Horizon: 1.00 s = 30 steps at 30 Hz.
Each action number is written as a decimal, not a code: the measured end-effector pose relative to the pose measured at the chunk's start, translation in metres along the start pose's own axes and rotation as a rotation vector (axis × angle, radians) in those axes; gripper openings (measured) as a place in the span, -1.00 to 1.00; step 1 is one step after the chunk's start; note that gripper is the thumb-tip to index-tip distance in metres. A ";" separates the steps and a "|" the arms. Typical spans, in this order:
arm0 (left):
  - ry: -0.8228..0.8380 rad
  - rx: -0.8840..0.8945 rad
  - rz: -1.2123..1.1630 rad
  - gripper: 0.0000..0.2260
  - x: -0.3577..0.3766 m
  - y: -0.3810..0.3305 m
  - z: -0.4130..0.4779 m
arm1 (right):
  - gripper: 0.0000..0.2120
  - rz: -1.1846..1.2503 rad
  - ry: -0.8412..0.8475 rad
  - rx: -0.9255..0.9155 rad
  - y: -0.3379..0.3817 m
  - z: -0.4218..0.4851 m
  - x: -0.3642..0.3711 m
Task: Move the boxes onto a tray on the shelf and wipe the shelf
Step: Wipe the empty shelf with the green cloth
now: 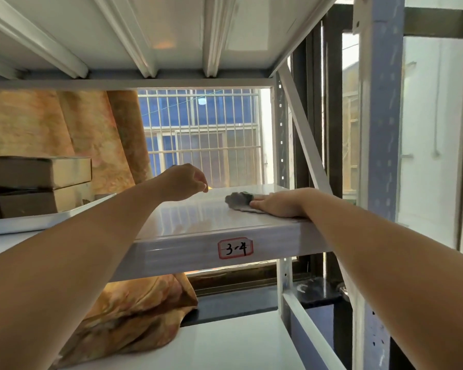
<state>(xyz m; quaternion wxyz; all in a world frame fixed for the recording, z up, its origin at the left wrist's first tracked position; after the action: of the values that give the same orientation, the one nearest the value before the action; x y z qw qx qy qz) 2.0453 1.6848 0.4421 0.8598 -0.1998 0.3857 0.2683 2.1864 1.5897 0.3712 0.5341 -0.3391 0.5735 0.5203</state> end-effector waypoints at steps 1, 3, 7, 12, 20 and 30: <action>0.004 0.008 -0.002 -0.77 0.001 -0.001 0.001 | -0.49 0.000 -0.007 0.016 -0.006 0.001 -0.002; 0.018 0.017 -0.005 -0.77 0.004 0.000 0.002 | -0.50 -0.006 -0.018 0.056 -0.016 0.002 -0.005; 0.019 0.026 -0.015 -0.77 0.009 0.004 0.003 | -0.51 -0.060 -0.051 0.123 -0.031 0.007 -0.010; 0.002 -0.001 -0.071 -0.78 0.010 0.007 0.006 | -0.50 -0.056 -0.034 0.168 -0.032 0.011 -0.008; -0.039 0.018 -0.086 -0.78 0.006 0.003 0.003 | -0.51 -0.111 0.011 0.116 0.007 0.012 -0.004; -0.227 -0.136 0.098 -0.79 -0.019 0.031 -0.004 | -0.49 -0.169 0.072 -0.074 0.128 0.033 0.030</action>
<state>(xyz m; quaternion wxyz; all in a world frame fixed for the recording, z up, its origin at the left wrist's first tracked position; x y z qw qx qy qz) 2.0132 1.7009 0.4502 0.8683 -0.2068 0.2762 0.3564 2.0684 1.6556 0.3759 0.5421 -0.4242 0.5423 0.4818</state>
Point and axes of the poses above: each hand's wrist, its own z-axis towards the middle knuckle, its own x-axis out of the palm, y = z × x, the point moved 9 cm from there along z, towards the middle knuckle, and after that the axes turned 11 degrees about -y, right-handed, at the moved point
